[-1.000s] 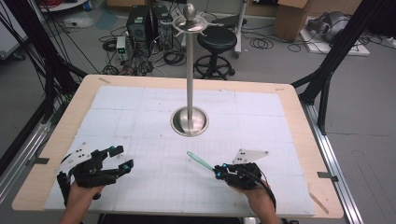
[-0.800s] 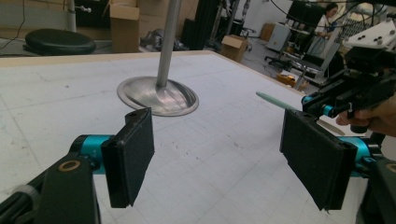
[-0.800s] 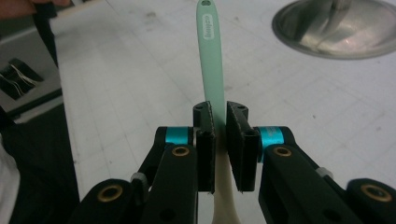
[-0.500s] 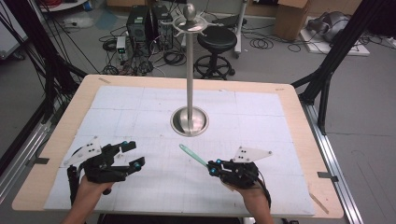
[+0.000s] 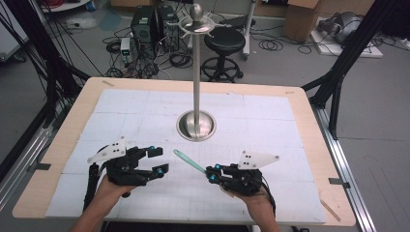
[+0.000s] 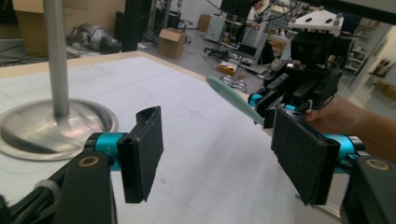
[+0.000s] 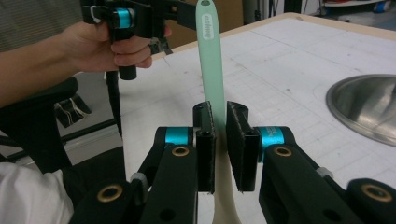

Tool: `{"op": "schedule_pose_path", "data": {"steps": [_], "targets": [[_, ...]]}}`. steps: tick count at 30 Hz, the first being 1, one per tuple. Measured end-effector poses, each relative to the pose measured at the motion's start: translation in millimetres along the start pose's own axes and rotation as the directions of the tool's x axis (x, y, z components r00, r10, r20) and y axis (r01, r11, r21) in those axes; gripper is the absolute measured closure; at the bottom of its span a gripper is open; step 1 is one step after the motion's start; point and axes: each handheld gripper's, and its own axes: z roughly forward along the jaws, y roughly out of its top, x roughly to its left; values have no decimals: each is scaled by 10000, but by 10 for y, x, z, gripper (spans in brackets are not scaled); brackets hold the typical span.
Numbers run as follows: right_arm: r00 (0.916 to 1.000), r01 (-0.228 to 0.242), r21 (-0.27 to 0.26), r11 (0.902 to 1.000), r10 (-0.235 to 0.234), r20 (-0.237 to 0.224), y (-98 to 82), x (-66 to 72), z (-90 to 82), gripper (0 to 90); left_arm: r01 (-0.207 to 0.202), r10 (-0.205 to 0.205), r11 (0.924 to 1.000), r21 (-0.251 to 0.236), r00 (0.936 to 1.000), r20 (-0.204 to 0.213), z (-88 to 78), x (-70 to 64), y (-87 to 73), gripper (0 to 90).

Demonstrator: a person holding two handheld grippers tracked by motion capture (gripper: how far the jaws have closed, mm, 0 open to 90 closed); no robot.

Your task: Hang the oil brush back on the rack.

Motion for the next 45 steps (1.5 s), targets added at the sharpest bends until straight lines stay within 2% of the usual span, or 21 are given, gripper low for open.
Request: {"op": "schedule_pose_path", "data": {"steps": [3, 4, 7, 8, 16, 19, 20, 25, 37, 41, 45], "targets": [[9998, 38, -106, 9999, -40, -176, 18, 21, 16, 823, 8, -8, 10000, -15, 9999, 139, 16, -9, 7, 388], [9998, 88, -92, 9999, -90, -202, 27, 29, 24, 823, 53, -51, 10000, -51, 9994, 332, 33, -14, 16, 397], [9994, 144, -143, 9998, -148, -325, 43, 45, 43, 823, 119, -114, 9999, -101, 9987, 489, 55, -13, 21, 412], [9988, 173, -169, 9997, -180, -448, 61, 60, 69, 823, 255, -245, 9996, -136, 9975, 666, 87, -19, 22, 412], [9968, 169, -238, 9996, -187, -781, 93, 84, 135, 822, 140, -128, 9999, -91, 9922, 1244, 158, -61, 49, 440], [9962, 159, -301, 9994, -185, -853, 91, 82, 144, 822, 82, -78, 10000, -22, 9898, 1425, 179, -75, 56, 486], [9953, 166, -305, 9994, -194, -947, 91, 85, 147, 822, -65, 61, 10000, 22, 9871, 1600, 208, -96, 70, 507], [9952, 145, -384, 9992, -182, -966, 93, 88, 143, 822, -30, 25, 10000, 25, 9860, 1669, 263, -114, 102, 565], [9951, 179, -432, 9989, -220, -968, 89, 95, 148, 821, 174, -170, 9998, -16, 9899, 1405, 307, -112, 113, 684], [9950, 222, -424, 9989, -262, -960, 89, 96, 154, 820, 358, -362, 9993, 58, 9892, 1421, 308, -112, 123, 712], [9949, 177, -382, 9991, -214, -983, 86, 105, 167, 819, 628, -636, 9980, 99, 9851, 1600, 309, -117, 148, 734]]}}
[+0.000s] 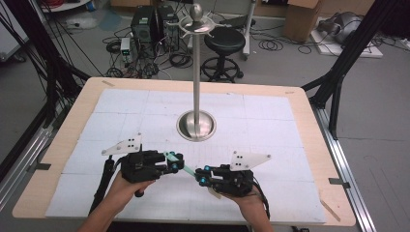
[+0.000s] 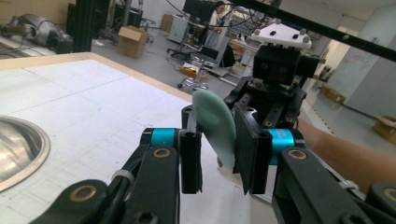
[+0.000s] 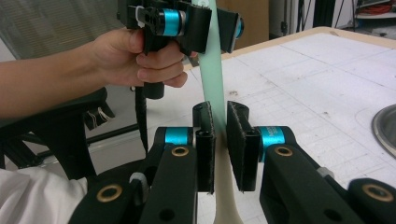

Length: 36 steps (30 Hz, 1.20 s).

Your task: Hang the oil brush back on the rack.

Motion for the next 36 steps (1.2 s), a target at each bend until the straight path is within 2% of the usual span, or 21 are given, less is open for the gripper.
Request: {"op": "schedule_pose_path", "data": {"steps": [4, 5, 10, 16, 17, 18, 19, 21, 22, 23, 24, 25, 26, 27, 31, 36], "targets": [[10000, 41, -34, 10000, -41, 30, 4, 10, 10, 817, 215, -215, 9998, -34, 9996, 162, 8, -4, 13, 762], [10000, 78, -15, 10000, -78, 20, 5, 12, 11, 817, 411, -413, 9991, 81, 9990, 141, 11, -15, 30, 767], [9999, 120, -29, 9999, -120, 50, 11, 23, 24, 816, 388, -390, 9991, 171, 9992, 120, 17, -36, 81, 778], [9999, 126, -210, 9997, -125, 42, 38, 29, 44, 804, 156, -157, 9999, 57, 9997, 165, 17, -61, 135, 788], [10000, 85, -224, 9997, -85, 37, 47, 36, 47, 789, -2, 1, 10000, 10, 9997, 250, 3, -73, 150, 789], [10000, 86, -212, 9997, -86, 7, 51, 40, 44, 750, -41, 41, 10000, -3, 9995, 300, -7, -82, 164, 790], [10000, 86, -212, 9997, -86, 7, 51, 40, 44, 750, -41, 41, 10000, -3, 9995, 300, -7, -82, 164, 792], [10000, -77, -291, 9995, 78, 31, 74, 18, 6, 631, -225, 223, 9997, 57, 9992, 328, -48, -93, 226, 794], [10000, -77, -291, 9995, 78, 31, 74, 18, 6, 631, -225, 223, 9997, 57, 9992, 328, -48, -93, 226, 796], [9997, -219, -321, 9992, 215, -147, 84, -2, -20, 583, -328, 323, 9994, 127, 9988, 355, -61, -92, 252, 798], [9997, -219, -321, 9992, 215, -147, 84, -2, -20, 583, -425, 417, 9989, 188, 9983, 419, -71, -95, 279, 798], [9992, -204, -241, 9995, 195, -359, 95, -18, -20, 569, -652, 634, 9975, 278, 9960, 627, -86, -104, 326, 806], [9992, -204, -241, 9995, 195, -359, 95, -18, -20, 569, -652, 634, 9975, 278, 9960, 627, -86, -104, 326, 810], [9979, -209, -35, 9998, 206, -614, 116, -19, 8, 567, -809, 780, 9961, 364, 9943, 731, -92, -120, 360, 814], [9937, 57, 328, 9994, -19, -1122, 173, 6, 114, 588, -1050, 1001, 9935, 442, 9899, 1003, -89, -151, 391, 824], [9900, 269, 475, 9985, -200, -1398, 224, 25, 221, 632, -1140, 1096, 9930, 320, 9871, 1165, -79, -174, 400, 826]]}}
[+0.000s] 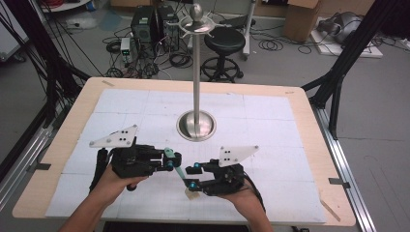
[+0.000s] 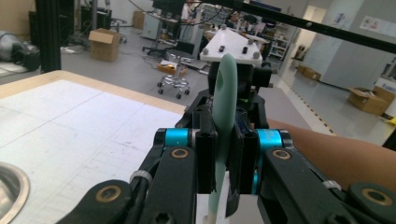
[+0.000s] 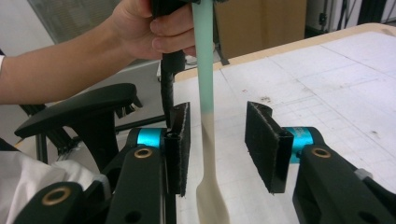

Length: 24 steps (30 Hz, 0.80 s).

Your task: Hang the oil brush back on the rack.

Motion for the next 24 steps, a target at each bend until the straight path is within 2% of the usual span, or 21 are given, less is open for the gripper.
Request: {"op": "schedule_pose_path", "data": {"steps": [1, 5, 6, 10, 11, 13, 14, 15, 16, 17, 19, 24], "targets": [[9999, 124, 70, 9999, -123, -112, 17, 10, 37, 690, -72, 72, 10000, 14, 9999, 88, -3, -2, 6, 826], [9995, 257, 48, 9997, -257, -178, 25, 15, 62, 756, -112, 113, 9999, -49, 9999, 117, -7, -7, 7, 826], [9991, 317, 2, 9995, -317, -280, 24, 20, 72, 818, -126, 126, 9999, -39, 9999, 52, -5, -8, 6, 827], [9990, 366, -33, 9993, -366, -241, 24, 38, 83, 839, -83, 81, 9998, -182, 9999, -86, -5, -17, 8, 827], [9995, 305, -265, 9992, -307, -48, 24, 50, 78, 844, 41, -52, 9988, -494, 9998, -205, -9, -22, 10, 814], [9997, 127, -509, 9986, -117, 206, 24, 56, 71, 846, 174, -198, 9976, -673, 9992, -358, -6, -26, 11, 664], [9997, 127, -509, 9986, -117, 206, 24, 56, 71, 846, 261, -293, 9966, -781, 9988, -403, -5, -25, 7, 664], [9993, 84, -798, 9968, -54, 378, 20, 52, 63, 847, 116, -177, 9962, -861, 9973, -706, -1, -34, -4, 646], [9993, 84, -798, 9968, -54, 378, 20, 52, 63, 847, 116, -177, 9962, -861, 9973, -706, -1, -34, -4, 618], [9992, -40, -1062, 9943, 83, 399, 15, 59, 62, 847, 147, -219, 9958, -909, 9967, -782, 2, -31, -11, 617], [9988, -100, -1201, 9927, 156, 458, 11, 59, 69, 847, 107, -183, 9959, -901, 9964, -833, 12, -14, -28, 618], [9980, -231, -1279, 9915, 303, 551, -2, 46, 82, 847, 50, -114, 9964, -841, 9971, -751, 31, -3, -38, 684]]}}
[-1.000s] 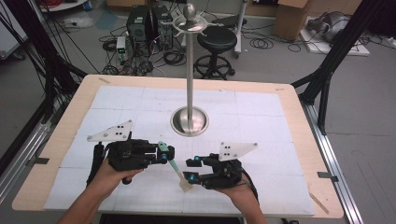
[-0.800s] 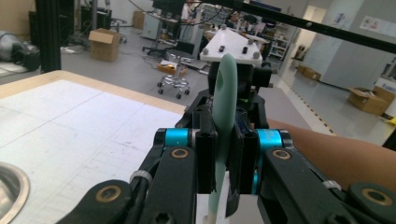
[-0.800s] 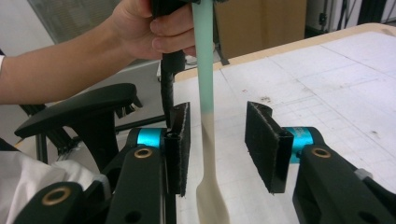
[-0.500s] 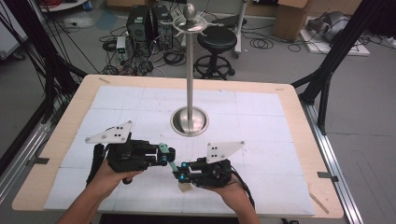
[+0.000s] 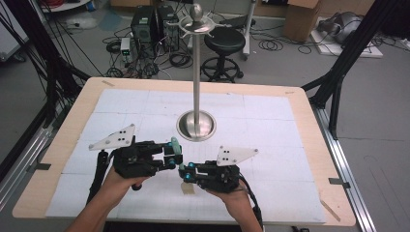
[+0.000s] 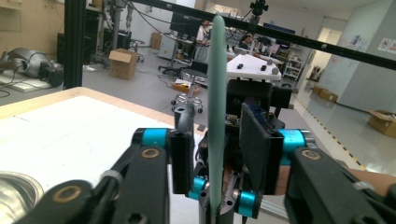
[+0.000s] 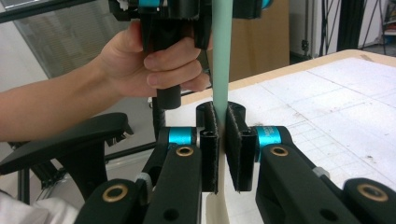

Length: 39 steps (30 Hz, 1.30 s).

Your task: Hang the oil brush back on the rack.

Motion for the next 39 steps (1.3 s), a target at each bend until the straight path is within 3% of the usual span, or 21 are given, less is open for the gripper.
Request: {"op": "schedule_pose_path", "data": {"steps": [3, 6, 7, 8, 9, 10, 11, 12, 13, 14, 16, 17, 18, 21, 22, 23, 27, 34, 39], "targets": [[9999, -79, -69, 9999, 78, -97, -3, -6, 1, 846, 35, -35, 9999, 142, 10000, 13, 17, 17, -5, 815], [10000, -60, 6, 10000, 60, -14, -3, -5, -6, 835, 72, -75, 9997, 243, 9999, 115, 35, 35, -3, 828], [10000, -22, 27, 10000, 21, 90, -6, -3, -28, 725, -53, 51, 9993, 357, 10000, 42, 46, 46, 1, 829], [10000, -22, 27, 10000, 21, 90, -6, -3, -28, 725, -53, 51, 9993, 357, 10000, 42, 46, 46, 1, 829], [9985, -57, 111, 9999, 51, 549, -8, -1, -85, 574, -32, 29, 9992, 391, 10000, 60, 52, 72, 18, 829], [9985, -57, 111, 9999, 51, 549, -8, -1, -85, 574, -32, 29, 9992, 391, 10000, 60, 52, 72, 18, 829], [9942, 54, 41, 10000, -58, 1078, -18, 6, -188, 472, -85, 83, 9991, 413, 10000, 52, 56, 83, 35, 830], [9942, 54, 41, 10000, -58, 1078, -18, 6, -188, 472, -109, 106, 9990, 431, 9999, 59, 62, 95, 56, 830], [9873, 29, -83, 10000, -15, 1589, -38, 10, -333, 386, -237, 235, 9985, 491, 9997, 31, 78, 126, 106, 830], [9873, 29, -83, 10000, -15, 1589, -38, 10, -333, 386, -237, 235, 9985, 491, 9997, 31, 78, 126, 106, 830], [9767, 135, -239, 9996, -81, 2144, -63, 0, -499, 289, -354, 358, 9976, 591, 9993, -64, 109, 161, 174, 830], [9581, 67, -305, 9995, 24, 2863, -92, -12, -662, 221, -418, 430, 9975, 565, 9989, -187, 150, 203, 251, 830], [9451, 92, -307, 9995, 14, 3268, -106, -18, -736, 198, -419, 432, 9975, 562, 9988, -216, 169, 228, 291, 830], [9128, 105, -374, 9992, 57, 4084, -131, -27, -919, 175, -552, 572, 9965, 620, 9979, -309, 228, 297, 422, 830], [9128, 105, -374, 9992, 57, 4084, -131, -27, -919, 175, -552, 572, 9965, 620, 9979, -309, 228, 297, 422, 830], [8985, 182, -359, 9992, -6, 4390, -142, -26, -1004, 174, -628, 654, 9960, 638, 9971, -382, 264, 332, 515, 830], [8825, 253, -285, 9993, -90, 4702, -165, -28, -1104, 174, -799, 837, 9948, 631, 9947, -594, 343, 380, 721, 830], [8722, 237, -206, 9995, -106, 4891, -188, -28, -1154, 174, -867, 930, 9938, 697, 9915, -915, 476, 479, 1022, 830], [8592, -34, -608, 9981, 340, 5105, -230, -63, -1252, 174, -704, 817, 9937, 869, 9876, -1344, 660, 603, 1222, 830]]}}
